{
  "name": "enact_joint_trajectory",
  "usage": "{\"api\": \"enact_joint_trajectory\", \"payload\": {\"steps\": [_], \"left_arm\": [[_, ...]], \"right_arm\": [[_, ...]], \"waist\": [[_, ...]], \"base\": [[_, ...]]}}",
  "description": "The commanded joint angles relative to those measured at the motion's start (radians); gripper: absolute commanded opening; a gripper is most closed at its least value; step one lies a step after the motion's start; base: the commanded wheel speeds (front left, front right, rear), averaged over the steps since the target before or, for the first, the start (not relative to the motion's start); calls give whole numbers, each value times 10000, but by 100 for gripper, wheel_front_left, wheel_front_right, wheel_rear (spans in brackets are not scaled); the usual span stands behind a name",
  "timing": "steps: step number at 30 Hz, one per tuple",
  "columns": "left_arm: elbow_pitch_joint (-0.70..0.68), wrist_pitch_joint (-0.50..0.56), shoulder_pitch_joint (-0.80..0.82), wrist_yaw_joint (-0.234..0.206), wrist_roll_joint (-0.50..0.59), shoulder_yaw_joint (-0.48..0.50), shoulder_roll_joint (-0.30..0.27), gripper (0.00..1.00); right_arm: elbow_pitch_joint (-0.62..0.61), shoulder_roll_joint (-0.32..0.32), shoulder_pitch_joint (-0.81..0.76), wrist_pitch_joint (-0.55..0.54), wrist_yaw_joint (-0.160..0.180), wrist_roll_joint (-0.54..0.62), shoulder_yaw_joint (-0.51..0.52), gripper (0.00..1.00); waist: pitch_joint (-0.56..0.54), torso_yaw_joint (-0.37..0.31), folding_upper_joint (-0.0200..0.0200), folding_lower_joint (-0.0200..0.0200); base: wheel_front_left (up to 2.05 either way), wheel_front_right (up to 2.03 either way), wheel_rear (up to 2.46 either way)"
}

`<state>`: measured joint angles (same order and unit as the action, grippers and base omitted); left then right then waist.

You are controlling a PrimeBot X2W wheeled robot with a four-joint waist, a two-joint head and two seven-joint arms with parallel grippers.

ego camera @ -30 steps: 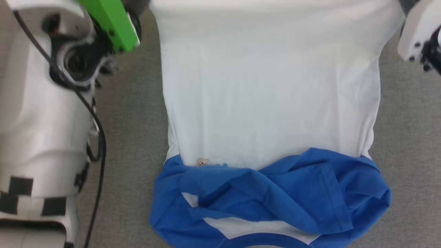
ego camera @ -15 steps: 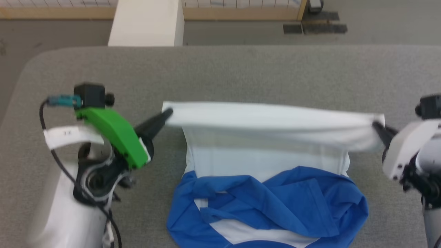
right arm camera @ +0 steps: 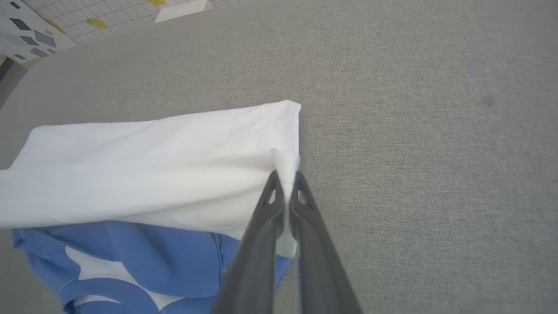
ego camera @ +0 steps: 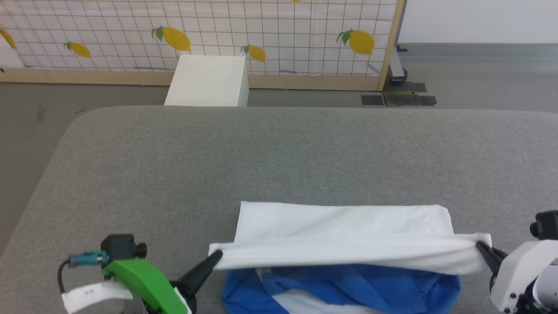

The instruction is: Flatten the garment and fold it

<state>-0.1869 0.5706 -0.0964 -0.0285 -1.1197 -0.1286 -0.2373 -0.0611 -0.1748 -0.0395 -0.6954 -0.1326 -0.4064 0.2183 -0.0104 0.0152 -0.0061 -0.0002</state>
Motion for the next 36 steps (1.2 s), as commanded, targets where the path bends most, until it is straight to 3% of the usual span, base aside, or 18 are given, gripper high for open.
{"api": "enact_joint_trajectory", "payload": {"steps": [1,7,12,25,26,27,28,36], "left_arm": [[-92,-102,-292,-72,-165,129,79,0],[-208,-350,-1310,-238,-496,370,334,0],[171,-188,-1835,-408,-360,298,133,0],[2105,-75,-1428,-512,141,-343,237,0],[2179,-80,-1371,-503,155,-366,253,38],[2207,-105,-1318,-504,182,-372,259,83],[2233,-112,-1267,-519,200,-373,257,100],[1701,31,-1056,-882,710,-266,-389,100]], "right_arm": [[-96,16,-236,-38,19,67,96,0],[-161,344,-1016,-115,19,160,201,0],[141,429,-1623,-60,19,297,-36,0],[1474,463,-1788,71,19,585,-774,0],[1510,452,-1758,96,19,603,-794,0],[1514,448,-1733,141,19,608,-807,13],[1526,454,-1720,107,19,570,-814,98],[482,232,-1956,-249,19,-84,-436,100]], "waist": [[10,18,61,2],[49,-45,61,2],[58,-51,61,2],[14,-131,61,2],[15,-134,61,2],[15,-142,61,2],[18,-152,61,2],[-60,-119,61,2]], "base": [[0,0,0],[0,0,0],[0,0,0],[0,0,0],[0,0,0],[0,0,0],[0,0,0],[0,0,0]]}}
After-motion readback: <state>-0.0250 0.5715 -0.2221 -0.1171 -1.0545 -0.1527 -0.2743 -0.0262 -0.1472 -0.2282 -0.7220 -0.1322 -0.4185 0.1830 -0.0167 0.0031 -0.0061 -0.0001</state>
